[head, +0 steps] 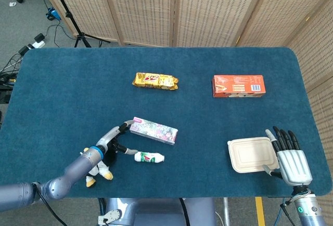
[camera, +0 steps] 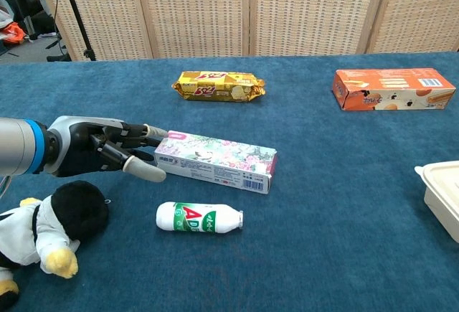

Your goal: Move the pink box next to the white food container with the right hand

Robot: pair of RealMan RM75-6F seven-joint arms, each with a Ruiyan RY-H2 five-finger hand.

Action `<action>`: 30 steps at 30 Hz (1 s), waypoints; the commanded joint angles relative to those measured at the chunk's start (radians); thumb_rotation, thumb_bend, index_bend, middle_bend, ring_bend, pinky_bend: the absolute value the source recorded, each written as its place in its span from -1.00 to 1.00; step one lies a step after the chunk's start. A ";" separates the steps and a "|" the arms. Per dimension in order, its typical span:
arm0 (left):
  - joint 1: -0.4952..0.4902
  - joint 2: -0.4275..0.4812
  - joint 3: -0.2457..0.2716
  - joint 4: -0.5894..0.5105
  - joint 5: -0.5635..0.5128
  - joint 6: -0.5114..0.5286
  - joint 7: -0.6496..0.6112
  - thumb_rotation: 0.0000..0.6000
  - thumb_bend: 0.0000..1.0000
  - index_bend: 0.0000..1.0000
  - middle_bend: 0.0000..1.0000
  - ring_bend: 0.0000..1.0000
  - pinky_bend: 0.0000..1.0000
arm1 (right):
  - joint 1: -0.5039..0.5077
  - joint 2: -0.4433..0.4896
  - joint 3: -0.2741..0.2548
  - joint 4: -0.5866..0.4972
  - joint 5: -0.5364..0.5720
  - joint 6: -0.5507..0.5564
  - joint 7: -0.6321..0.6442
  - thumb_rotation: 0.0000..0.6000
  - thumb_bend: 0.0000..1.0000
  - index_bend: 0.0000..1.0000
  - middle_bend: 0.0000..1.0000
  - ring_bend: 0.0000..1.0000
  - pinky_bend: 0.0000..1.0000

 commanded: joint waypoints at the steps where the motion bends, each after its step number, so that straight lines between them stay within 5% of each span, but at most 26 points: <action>1: -0.008 -0.007 0.003 -0.005 -0.010 0.007 0.009 1.00 -1.00 -1.00 -1.00 -1.00 -1.00 | 0.000 0.000 0.000 0.000 -0.001 0.001 0.001 1.00 -0.58 -0.96 -1.00 -1.00 -1.00; 30: -0.101 -0.060 -0.018 -0.061 -0.103 0.087 0.105 1.00 -1.00 -1.00 -1.00 -1.00 -1.00 | 0.001 0.001 -0.006 -0.003 -0.009 -0.001 0.003 1.00 -0.58 -0.96 -1.00 -1.00 -1.00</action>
